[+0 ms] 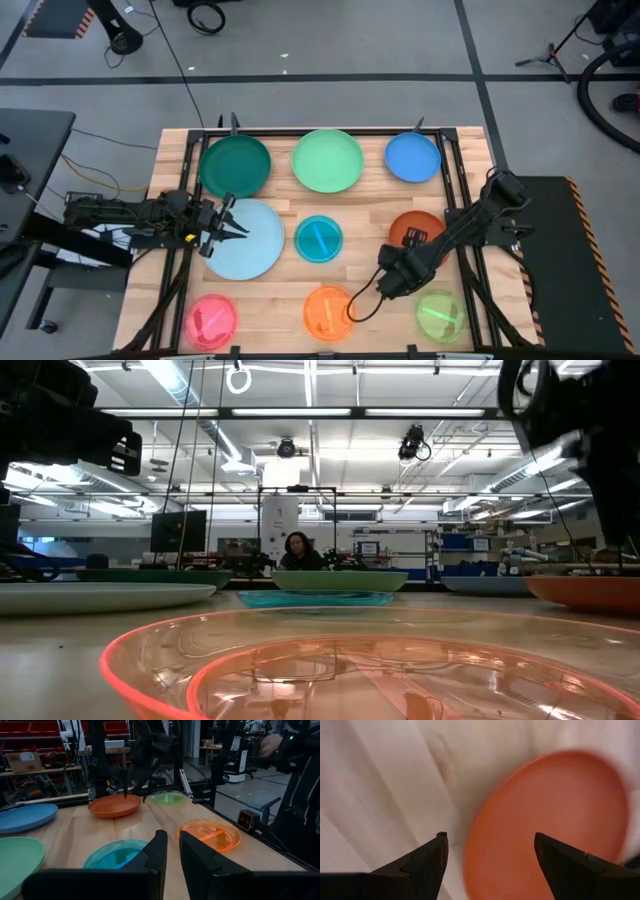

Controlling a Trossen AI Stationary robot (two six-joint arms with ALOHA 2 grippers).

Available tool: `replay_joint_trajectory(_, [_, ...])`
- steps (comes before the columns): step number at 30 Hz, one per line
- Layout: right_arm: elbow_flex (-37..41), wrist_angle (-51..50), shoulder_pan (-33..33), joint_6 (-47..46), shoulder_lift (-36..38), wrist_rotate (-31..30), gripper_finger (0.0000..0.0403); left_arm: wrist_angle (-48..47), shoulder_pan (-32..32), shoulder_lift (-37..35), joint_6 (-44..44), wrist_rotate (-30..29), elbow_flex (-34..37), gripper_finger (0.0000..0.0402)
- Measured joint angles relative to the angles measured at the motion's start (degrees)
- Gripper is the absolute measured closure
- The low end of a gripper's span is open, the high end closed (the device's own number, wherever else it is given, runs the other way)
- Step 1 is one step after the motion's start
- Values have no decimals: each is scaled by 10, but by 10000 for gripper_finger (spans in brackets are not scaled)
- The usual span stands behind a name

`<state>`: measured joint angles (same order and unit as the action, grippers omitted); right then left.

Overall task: Stack plastic plates
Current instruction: Stack the orange plate on top of the blue plate

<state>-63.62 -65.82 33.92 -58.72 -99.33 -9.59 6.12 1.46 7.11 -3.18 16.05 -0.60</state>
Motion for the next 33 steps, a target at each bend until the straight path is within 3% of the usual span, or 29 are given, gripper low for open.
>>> replay_joint_trajectory(4, [51,62,-14,-26,0,26,114,0,0,0,0,0,0,343])
replay_joint_trajectory(13, [92,70,-63,-44,0,49,142,0,0,0,0,0,0,343])
replay_joint_trajectory(18, [92,76,-76,-41,0,57,208,0,0,0,0,0,0,343])
replay_joint_trajectory(26, [89,98,-107,35,2,109,377,0,0,0,0,0,0,343])
replay_joint_trajectory(30, [39,58,-132,92,6,97,382,0,0,0,0,0,0,343])
replay_joint_trajectory(33, [-22,-9,-156,140,22,41,390,0,0,0,0,0,0,343])
